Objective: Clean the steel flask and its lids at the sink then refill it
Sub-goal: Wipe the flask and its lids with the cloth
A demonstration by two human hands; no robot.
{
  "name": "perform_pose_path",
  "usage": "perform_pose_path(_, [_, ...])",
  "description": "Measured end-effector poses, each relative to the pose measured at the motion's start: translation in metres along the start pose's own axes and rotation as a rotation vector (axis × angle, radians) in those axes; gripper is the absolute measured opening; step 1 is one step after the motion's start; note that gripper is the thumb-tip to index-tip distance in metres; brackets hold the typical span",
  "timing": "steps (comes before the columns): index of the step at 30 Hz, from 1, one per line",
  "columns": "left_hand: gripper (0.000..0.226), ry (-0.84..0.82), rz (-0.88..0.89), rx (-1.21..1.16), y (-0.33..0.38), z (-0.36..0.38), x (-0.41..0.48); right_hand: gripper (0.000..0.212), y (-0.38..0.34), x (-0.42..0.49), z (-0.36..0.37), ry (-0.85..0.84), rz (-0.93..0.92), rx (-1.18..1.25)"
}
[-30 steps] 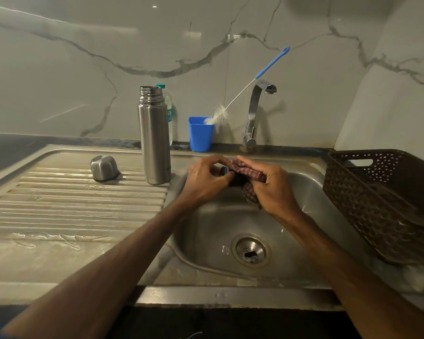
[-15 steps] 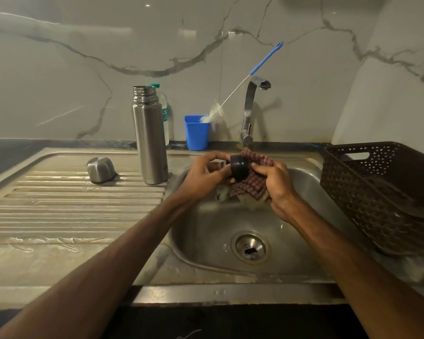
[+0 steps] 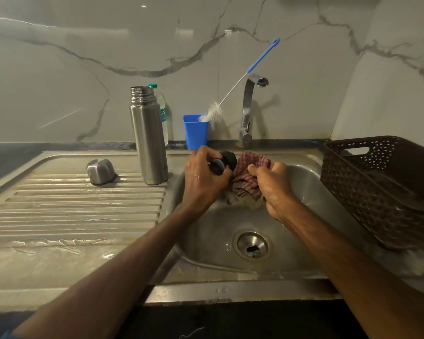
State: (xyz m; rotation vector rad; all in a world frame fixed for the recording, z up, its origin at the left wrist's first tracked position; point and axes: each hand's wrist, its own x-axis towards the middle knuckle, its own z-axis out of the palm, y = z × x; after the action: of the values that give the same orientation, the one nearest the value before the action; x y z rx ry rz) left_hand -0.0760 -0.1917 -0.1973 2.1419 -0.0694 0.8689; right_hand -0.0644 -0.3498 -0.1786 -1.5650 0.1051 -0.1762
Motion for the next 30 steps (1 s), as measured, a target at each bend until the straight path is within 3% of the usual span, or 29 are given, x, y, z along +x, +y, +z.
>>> perform_pose_path(3, [0.034, -0.025, 0.008, 0.036, 0.0, 0.002, -0.002, 0.01, 0.003, -0.004, 0.0, -0.055, -0.053, -0.078])
perform_pose_path(5, [0.034, -0.029, -0.025, 0.048, -0.004, 0.001, 0.0, 0.024, 0.005, -0.01, 0.006, -0.116, -0.145, -0.161])
perform_pose_path(8, [0.035, -0.033, -0.01, 0.059, -0.006, 0.002, 0.001, 0.024, 0.006, -0.011, 0.011, -0.038, -0.27, -0.277])
perform_pose_path(12, [0.032, -0.103, 0.025, 0.029, 0.001, 0.011, -0.006, 0.02, 0.006, 0.001, 0.001, 0.04, -0.217, -0.268])
perform_pose_path(16, [0.033, -0.069, -0.011, 0.008, -0.002, 0.01, -0.002, 0.021, 0.005, 0.001, -0.004, -0.032, -0.183, -0.192])
perform_pose_path(19, [0.033, -0.034, -0.068, 0.012, -0.007, 0.004, 0.001, 0.026, 0.004, -0.005, 0.0, -0.053, -0.315, -0.257])
perform_pose_path(23, [0.032, -0.113, -0.042, 0.023, -0.008, 0.003, 0.004, 0.018, 0.005, -0.007, 0.006, -0.04, -0.504, -0.409])
perform_pose_path(27, [0.025, -0.21, 0.049, 0.008, 0.009, 0.003, 0.002, 0.028, 0.002, 0.004, -0.007, -0.096, -0.346, -0.271])
perform_pose_path(30, [0.025, -0.179, -0.043, -0.043, 0.002, 0.001, 0.004, 0.032, 0.001, -0.001, -0.008, -0.19, -0.362, -0.255])
